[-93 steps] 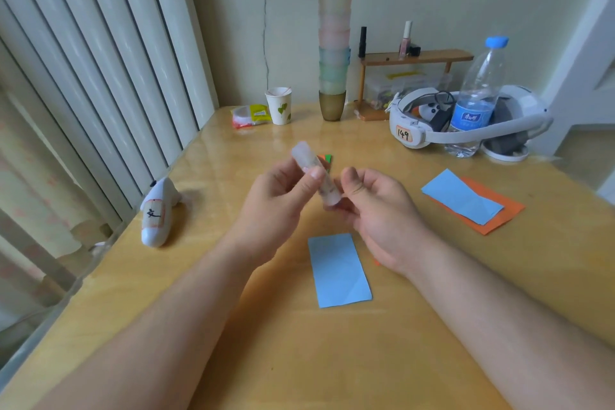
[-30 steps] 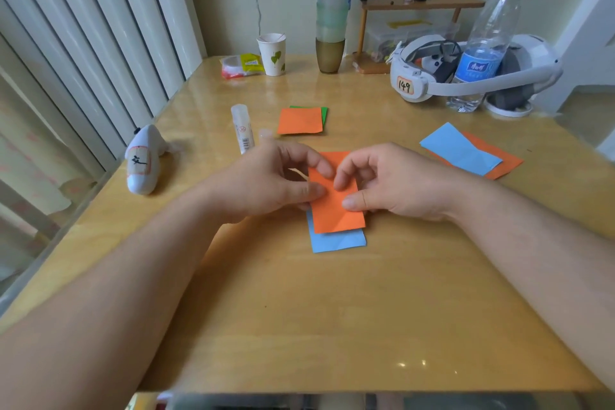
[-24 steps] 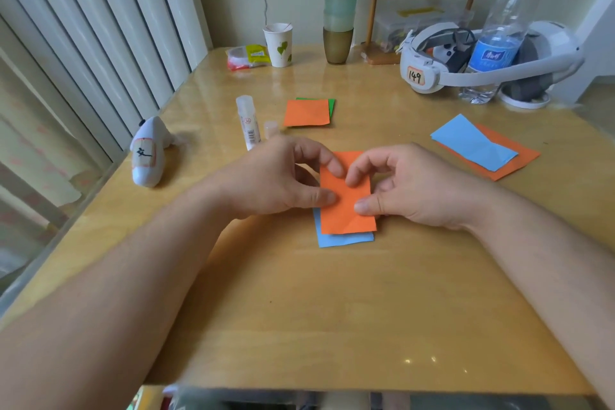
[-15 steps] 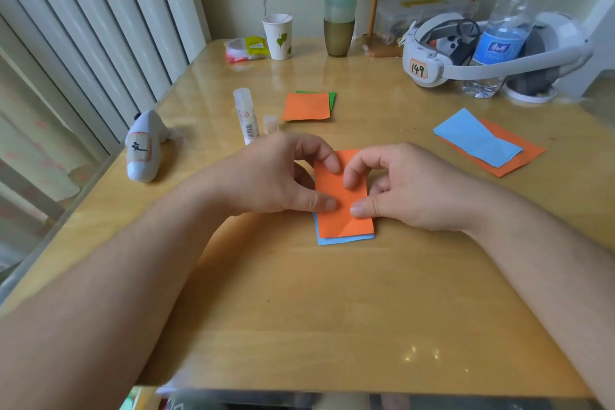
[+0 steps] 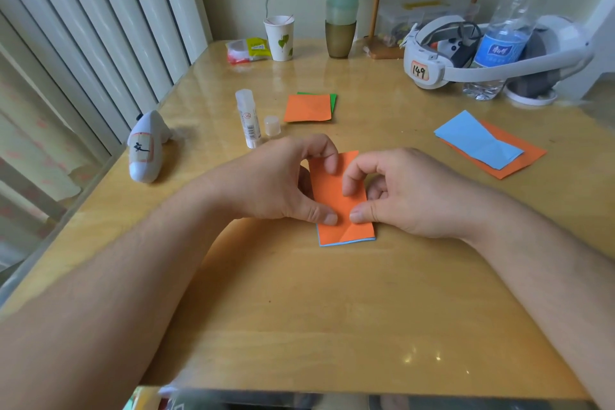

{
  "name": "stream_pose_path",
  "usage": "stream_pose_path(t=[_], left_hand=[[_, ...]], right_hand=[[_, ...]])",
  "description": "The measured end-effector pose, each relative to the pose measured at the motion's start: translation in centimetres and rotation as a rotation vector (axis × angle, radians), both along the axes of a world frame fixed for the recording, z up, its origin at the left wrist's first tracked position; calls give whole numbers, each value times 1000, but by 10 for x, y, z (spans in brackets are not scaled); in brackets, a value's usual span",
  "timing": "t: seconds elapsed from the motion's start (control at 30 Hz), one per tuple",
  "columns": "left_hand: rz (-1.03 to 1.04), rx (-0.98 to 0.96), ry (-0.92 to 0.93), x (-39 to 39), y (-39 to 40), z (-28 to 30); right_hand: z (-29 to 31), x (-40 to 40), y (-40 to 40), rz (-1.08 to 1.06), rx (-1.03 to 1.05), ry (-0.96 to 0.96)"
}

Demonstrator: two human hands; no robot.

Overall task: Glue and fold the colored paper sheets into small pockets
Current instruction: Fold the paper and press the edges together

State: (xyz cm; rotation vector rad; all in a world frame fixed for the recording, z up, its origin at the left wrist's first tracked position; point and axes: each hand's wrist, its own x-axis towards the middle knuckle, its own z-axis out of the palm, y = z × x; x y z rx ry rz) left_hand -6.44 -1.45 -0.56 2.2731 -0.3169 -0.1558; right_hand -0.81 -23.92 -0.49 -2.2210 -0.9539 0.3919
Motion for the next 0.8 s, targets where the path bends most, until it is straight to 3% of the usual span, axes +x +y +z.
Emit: stream_pose_path(t=[0.8], left_hand=[[-14, 116, -65, 1, -3, 0]], right_hand=[[1, -3, 2, 43, -46, -126]])
